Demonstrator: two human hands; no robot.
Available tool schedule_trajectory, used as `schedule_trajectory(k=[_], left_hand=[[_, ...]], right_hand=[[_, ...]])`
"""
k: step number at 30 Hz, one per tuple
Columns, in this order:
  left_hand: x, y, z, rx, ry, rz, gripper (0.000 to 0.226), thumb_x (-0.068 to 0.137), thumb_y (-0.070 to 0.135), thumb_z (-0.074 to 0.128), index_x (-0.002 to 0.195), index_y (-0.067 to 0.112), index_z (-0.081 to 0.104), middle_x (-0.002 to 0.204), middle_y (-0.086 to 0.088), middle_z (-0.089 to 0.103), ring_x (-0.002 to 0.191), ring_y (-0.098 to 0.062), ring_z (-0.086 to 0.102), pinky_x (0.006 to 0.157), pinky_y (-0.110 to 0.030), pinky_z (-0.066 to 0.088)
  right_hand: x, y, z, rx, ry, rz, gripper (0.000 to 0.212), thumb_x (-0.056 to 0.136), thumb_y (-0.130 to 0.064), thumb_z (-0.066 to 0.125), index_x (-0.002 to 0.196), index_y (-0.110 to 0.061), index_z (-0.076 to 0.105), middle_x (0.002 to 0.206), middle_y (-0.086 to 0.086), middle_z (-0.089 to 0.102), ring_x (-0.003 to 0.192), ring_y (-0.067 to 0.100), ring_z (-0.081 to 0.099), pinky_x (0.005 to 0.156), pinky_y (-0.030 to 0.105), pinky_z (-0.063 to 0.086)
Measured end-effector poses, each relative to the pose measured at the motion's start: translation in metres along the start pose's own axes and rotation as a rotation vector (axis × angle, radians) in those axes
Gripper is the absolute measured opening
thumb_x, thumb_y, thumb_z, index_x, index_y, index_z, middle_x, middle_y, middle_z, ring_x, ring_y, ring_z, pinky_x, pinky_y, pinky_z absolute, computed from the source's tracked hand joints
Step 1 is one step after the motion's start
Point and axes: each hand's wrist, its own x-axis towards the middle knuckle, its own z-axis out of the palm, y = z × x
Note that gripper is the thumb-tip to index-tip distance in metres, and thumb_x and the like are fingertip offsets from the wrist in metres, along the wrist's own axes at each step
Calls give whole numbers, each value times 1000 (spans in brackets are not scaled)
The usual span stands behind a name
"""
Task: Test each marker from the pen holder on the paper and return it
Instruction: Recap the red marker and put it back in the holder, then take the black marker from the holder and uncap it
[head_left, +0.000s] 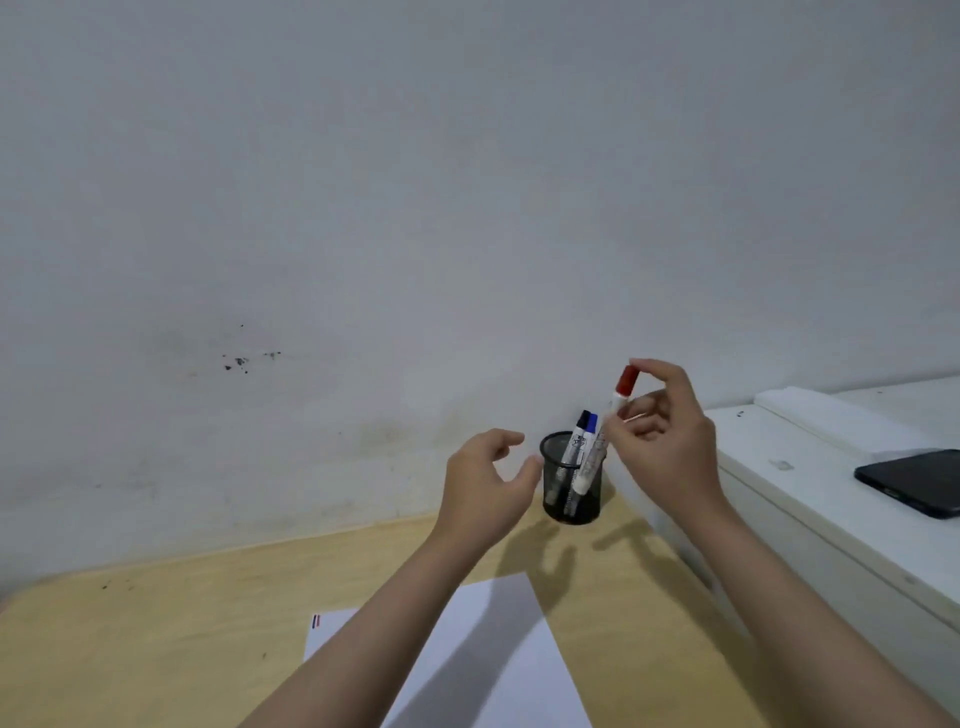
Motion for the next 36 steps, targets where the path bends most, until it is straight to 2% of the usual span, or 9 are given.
schedule_trajectory(k=[2,5,11,16,18,22,25,28,36], left_hand=[[18,-12,25,58,-34,-10,34,80,28,66,112,14,61,119,-2,63,111,-13,56,92,-21,39],[41,-25,55,119,-76,2,33,83,26,63,110,7,61,121,-10,61,115,-20,53,87,-18,34],[69,-56,90,222,-131,31,27,86,32,59,100,9,62,106,-15,66,103,-33,59,79,-32,44],[70,-72,100,138,-83,15,28,85,35,60,102,14,68,99,-7,74,93,-23,66,79,-34,53],[68,-74,102,100,-70,10,25,85,34,61,101,15,68,96,-4,74,89,-18,67,77,-32,53],[68,-76,103,87,-7,24,31,84,32,63,103,9,67,99,-4,73,94,-18,65,72,-21,44],[68,-75,103,90,17,40,30,83,31,65,103,9,67,98,-3,72,93,-16,65,67,-16,38],[67,-75,103,87,33,57,28,82,29,67,98,5,68,96,-12,73,87,-17,63,70,-25,42],[62,-69,101,109,-18,41,27,84,30,63,99,7,65,94,-2,67,86,-16,59,75,-30,45]], right_hand=[[27,17,-3,-45,76,17,45,77,-3,67,112,-28,52,65,2,60,50,5,54,55,9,45],[56,46,3,-109,85,29,45,79,-6,67,115,-25,49,64,1,60,52,3,57,54,9,47],[72,102,35,-265,-69,145,39,76,-3,63,108,-20,49,62,16,65,60,20,63,51,18,44],[68,134,49,-429,-283,341,32,73,-4,66,100,-13,51,77,13,65,64,22,63,47,27,45],[69,140,53,-512,-330,329,35,72,-9,68,103,-10,52,86,11,60,71,21,58,53,29,44],[77,141,61,-659,-262,242,42,77,-27,66,114,-13,56,114,13,52,106,30,53,84,43,50],[82,139,71,-816,-235,209,36,82,-37,61,111,-15,63,118,13,52,114,34,46,91,43,42],[84,138,79,-926,-222,244,30,82,-40,58,100,-19,69,116,12,52,113,35,41,92,42,34],[72,110,82,-523,-95,182,5,71,-33,68,76,-30,67,103,-6,46,114,23,35,93,33,22]])
